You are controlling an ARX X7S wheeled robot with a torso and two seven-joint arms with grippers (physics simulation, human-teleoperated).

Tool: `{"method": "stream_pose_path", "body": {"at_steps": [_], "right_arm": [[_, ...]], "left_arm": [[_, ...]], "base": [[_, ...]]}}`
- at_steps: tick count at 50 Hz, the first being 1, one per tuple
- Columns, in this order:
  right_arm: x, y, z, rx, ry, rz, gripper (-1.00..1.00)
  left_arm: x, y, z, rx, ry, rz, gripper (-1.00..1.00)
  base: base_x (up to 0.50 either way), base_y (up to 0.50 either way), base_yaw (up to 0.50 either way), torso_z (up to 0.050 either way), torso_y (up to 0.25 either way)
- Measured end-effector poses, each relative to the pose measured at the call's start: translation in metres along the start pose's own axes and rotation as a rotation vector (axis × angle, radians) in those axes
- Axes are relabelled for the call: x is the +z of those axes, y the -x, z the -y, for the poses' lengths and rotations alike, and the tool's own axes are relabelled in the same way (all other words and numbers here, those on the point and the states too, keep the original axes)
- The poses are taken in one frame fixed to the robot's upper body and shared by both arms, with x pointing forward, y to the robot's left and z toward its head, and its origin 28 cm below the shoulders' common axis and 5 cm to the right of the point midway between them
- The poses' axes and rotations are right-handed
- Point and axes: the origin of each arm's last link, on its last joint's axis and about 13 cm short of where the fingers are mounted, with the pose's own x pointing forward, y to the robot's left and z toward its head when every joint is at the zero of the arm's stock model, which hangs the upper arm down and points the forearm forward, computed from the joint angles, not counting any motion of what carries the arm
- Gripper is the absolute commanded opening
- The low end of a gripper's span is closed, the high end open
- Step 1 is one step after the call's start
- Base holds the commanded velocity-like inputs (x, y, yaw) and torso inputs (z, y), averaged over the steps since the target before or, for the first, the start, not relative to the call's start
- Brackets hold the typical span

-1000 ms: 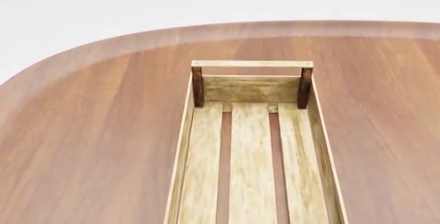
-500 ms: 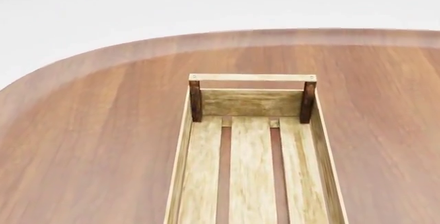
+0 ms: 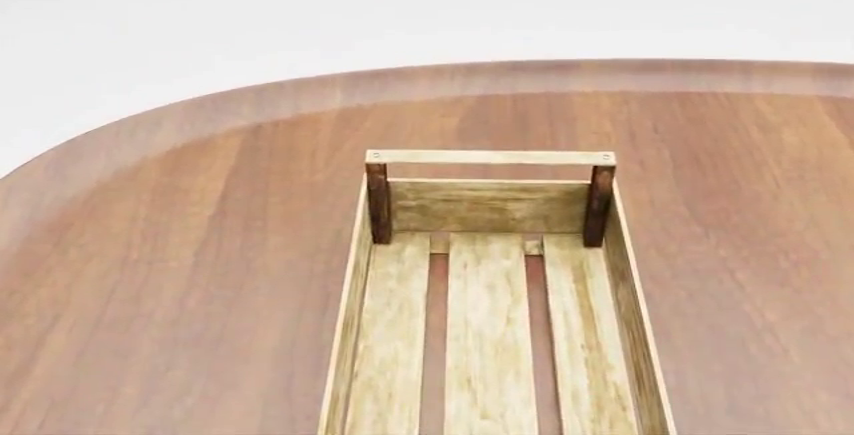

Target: Pick up the cream cheese and put it in the tray.

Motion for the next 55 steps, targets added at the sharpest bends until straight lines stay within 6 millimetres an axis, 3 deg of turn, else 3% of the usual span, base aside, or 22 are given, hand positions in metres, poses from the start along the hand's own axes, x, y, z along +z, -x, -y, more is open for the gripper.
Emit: {"method": "stream_pose_path", "body": {"at_steps": [14, 38, 55], "right_arm": [[-0.002, -0.006, 0.013, -0.128, 0.037, -0.038, 1.00], [-0.002, -0.010, 0.060, -0.552, 0.098, -0.169, 1.00], [-0.006, -0.009, 0.081, -0.875, 0.134, -0.310, 1.00]], "left_arm": [[-0.002, -0.001, 0.001, -0.001, -0.003, -0.007, 1.00], [-0.004, -0.003, 0.000, 0.006, -0.008, -0.013, 1.00], [-0.003, -0.003, -0.001, 0.009, -0.012, -0.012, 1.00]], "base": [[0.00, 0.00, 0.00, 0.000, 0.000], [0.00, 0.00, 0.00, 0.000, 0.000], [0.00, 0.00, 0.00, 0.000, 0.000]]}}
